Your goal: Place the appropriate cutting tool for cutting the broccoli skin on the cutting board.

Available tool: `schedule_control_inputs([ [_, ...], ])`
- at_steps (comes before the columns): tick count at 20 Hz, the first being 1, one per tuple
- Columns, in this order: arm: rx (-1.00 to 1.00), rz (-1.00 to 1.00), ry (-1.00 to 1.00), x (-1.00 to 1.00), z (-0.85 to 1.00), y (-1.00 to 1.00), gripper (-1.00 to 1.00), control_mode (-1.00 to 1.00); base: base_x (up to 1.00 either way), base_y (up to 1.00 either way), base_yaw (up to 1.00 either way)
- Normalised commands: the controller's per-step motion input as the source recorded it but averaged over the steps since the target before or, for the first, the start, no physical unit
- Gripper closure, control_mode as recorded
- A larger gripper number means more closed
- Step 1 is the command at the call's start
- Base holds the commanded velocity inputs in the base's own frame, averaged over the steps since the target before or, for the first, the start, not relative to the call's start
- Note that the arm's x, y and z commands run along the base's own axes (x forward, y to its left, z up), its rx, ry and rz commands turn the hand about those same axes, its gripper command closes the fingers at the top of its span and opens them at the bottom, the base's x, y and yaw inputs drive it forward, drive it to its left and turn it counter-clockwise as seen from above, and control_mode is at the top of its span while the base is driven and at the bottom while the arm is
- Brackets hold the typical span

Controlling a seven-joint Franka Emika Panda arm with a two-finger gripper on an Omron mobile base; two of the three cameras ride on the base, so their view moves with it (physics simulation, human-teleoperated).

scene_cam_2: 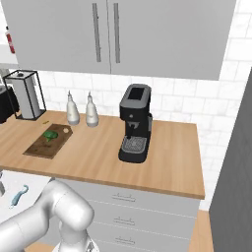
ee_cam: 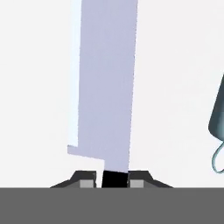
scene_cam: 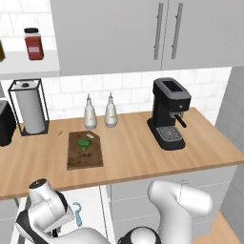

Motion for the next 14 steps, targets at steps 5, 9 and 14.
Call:
schedule_control_inputs([
  [5, 0.02, 0.37, 0.17, 0.00, 0.16, -0.41, 1.00, -1.00, 0.00, 0.00, 0.00],
  [9, 0.04, 0.36, 0.19, -0.02, 0.41, -0.40, 1.00, -1.00, 0.00, 0.00, 0.00],
  [14, 0.07, 0.31, 0.18, -0.39, 0.65, -0.22, 1.00, -1.00, 0.00, 0.00, 0.00],
])
